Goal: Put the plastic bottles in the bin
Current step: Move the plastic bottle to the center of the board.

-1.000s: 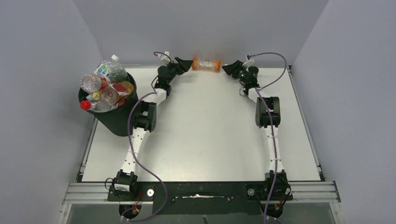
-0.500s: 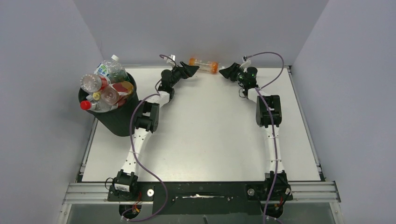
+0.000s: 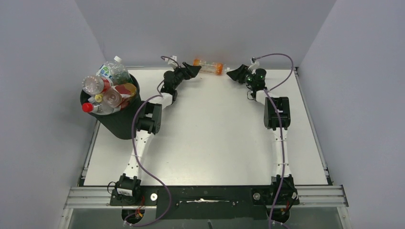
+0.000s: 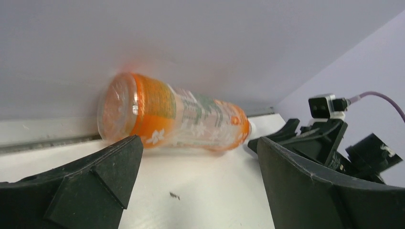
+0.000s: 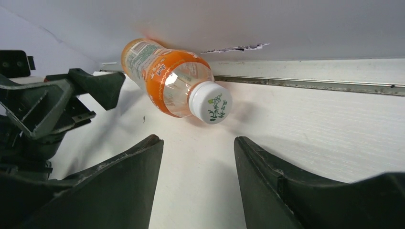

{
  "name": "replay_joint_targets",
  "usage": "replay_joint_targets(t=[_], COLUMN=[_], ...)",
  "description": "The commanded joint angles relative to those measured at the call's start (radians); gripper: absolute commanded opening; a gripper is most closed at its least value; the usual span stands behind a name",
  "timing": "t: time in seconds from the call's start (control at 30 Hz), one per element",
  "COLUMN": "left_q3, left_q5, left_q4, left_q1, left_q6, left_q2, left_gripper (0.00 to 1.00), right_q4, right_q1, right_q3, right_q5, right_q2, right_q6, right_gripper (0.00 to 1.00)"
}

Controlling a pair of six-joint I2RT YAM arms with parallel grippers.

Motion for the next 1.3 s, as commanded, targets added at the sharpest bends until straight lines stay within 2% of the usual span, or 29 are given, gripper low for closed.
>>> replay_joint_targets(t=[0.0, 0.23, 0.43, 0.7, 1.07, 1.27], left_q3=[0.149, 0.256, 0.200, 0.226, 0.221, 0.222], left_q5=[-0.086, -0.127, -0.116, -0.106, -0.103, -0.095], left_q4=[-0.030, -0.051, -0.020, -0.013, -0.007, -0.003], left_q1=[0.015, 0.026, 0.027, 0.029, 0.034, 0.038], left_q6=[0.068, 0.091, 0.088, 0.075, 0.075, 0.071], left_q2=[0.036, 0.109, 0.096, 0.118, 0.126, 0.129], left_gripper=[0.93, 0.96, 0.96, 0.96, 0.96, 0.96], right_q4=[0.013, 0.038, 0.044, 0.059, 0.045, 0.077], right_q1=[-0.012, -0.006, -0.009, 0.000, 0.025, 0.049], right_q3=[0.042, 0.170, 0.254, 0.323, 0.330, 0.295], right_q5=[-0.017, -0.084, -0.086, -0.079, -0.080, -0.156], right_q2=[-0.070, 0.003, 0.060, 0.126, 0.151, 0.132], right_q6=[-0.039, -0.041, -0.055, -0.049, -0.072, -0.065], right_gripper=[0.58, 0.60, 0.62, 0.63, 0.64, 0.62])
